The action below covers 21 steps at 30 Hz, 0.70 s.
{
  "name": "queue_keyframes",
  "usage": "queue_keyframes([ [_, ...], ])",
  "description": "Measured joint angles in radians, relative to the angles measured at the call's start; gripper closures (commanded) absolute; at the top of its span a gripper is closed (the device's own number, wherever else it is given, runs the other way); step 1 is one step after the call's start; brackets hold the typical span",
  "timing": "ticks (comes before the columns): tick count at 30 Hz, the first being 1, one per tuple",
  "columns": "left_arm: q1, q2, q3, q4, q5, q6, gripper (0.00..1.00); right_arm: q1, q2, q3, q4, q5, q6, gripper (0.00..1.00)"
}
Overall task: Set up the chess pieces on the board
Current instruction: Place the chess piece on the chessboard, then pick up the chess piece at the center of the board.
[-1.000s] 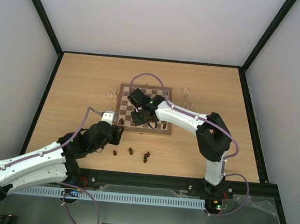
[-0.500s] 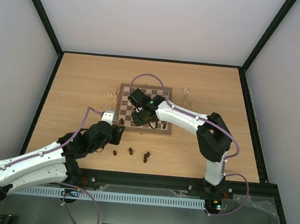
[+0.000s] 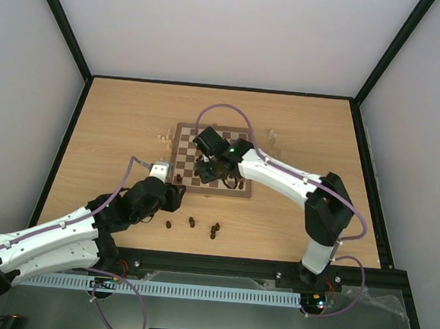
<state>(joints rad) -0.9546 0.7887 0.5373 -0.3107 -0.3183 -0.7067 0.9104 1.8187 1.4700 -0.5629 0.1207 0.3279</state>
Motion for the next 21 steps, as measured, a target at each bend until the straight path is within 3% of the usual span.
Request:
queue_keyframes([
  [4, 0.007, 0.0, 0.0, -0.005, -0.004, 0.002, 0.21, 0.002, -0.128, -0.09, 0.005, 0.001, 0.014, 0.48],
  [7, 0.011, -0.002, 0.0, -0.014, -0.009, 0.002, 0.01, 0.011, -0.248, -0.179, 0.006, 0.0, 0.036, 0.46],
  [13, 0.017, -0.017, 0.008, -0.053, -0.026, -0.007, 0.01, 0.085, -0.395, -0.342, 0.004, 0.003, 0.099, 0.53],
  [21, 0.018, -0.084, 0.036, -0.094, -0.017, -0.032, 0.0, 0.281, -0.429, -0.432, -0.009, 0.042, 0.229, 0.65],
])
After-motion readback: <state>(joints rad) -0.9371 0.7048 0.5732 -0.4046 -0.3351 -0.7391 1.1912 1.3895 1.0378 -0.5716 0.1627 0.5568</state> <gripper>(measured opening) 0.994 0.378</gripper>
